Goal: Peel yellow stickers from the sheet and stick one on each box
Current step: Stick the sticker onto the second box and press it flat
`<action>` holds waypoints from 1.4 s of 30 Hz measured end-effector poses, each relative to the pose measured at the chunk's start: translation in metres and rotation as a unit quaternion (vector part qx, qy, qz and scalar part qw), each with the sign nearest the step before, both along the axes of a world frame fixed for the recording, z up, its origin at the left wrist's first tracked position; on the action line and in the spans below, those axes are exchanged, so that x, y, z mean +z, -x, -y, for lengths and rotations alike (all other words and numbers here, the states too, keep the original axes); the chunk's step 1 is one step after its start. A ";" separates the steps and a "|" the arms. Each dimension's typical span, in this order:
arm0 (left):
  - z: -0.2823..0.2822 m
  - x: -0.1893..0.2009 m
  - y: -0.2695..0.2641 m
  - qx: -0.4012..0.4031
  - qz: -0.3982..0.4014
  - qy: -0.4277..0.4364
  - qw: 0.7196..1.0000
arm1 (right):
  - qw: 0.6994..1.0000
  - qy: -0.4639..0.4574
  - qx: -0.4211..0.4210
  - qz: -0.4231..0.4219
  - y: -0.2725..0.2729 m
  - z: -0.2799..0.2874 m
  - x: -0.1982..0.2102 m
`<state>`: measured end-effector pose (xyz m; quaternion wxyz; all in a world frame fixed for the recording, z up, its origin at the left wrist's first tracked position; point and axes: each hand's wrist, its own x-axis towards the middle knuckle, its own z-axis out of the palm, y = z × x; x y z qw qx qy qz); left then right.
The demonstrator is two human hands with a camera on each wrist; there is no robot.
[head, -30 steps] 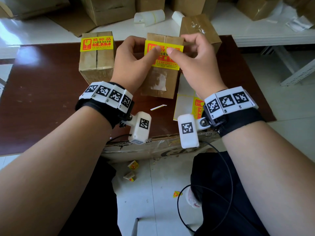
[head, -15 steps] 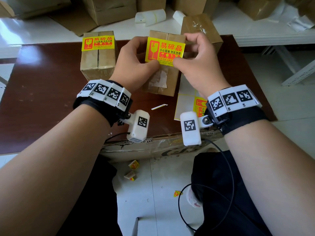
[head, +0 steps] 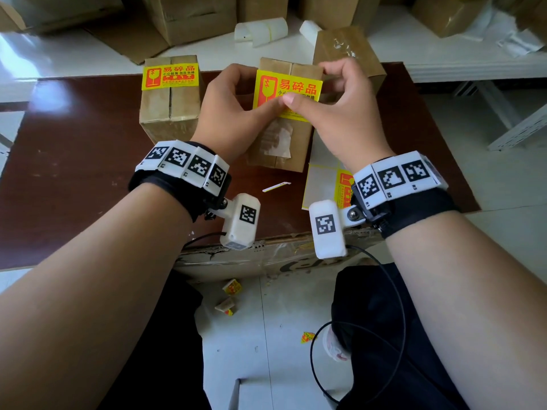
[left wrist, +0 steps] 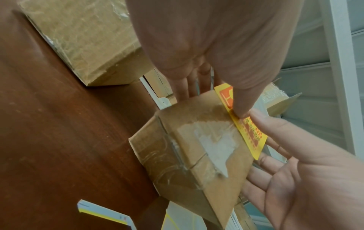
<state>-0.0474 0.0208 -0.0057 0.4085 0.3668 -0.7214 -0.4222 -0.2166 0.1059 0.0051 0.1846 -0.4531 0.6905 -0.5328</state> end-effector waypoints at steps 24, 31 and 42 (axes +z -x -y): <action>0.003 -0.008 0.009 0.043 -0.074 -0.047 0.995 | 0.999 0.025 0.018 0.020 0.004 0.000 -0.001; 0.011 -0.013 0.007 0.047 -0.087 -0.062 0.993 | 0.999 0.032 0.012 0.026 0.010 0.007 -0.007; 0.004 -0.005 0.009 0.061 -0.068 -0.080 0.993 | 0.999 0.017 0.027 0.026 0.004 0.000 0.000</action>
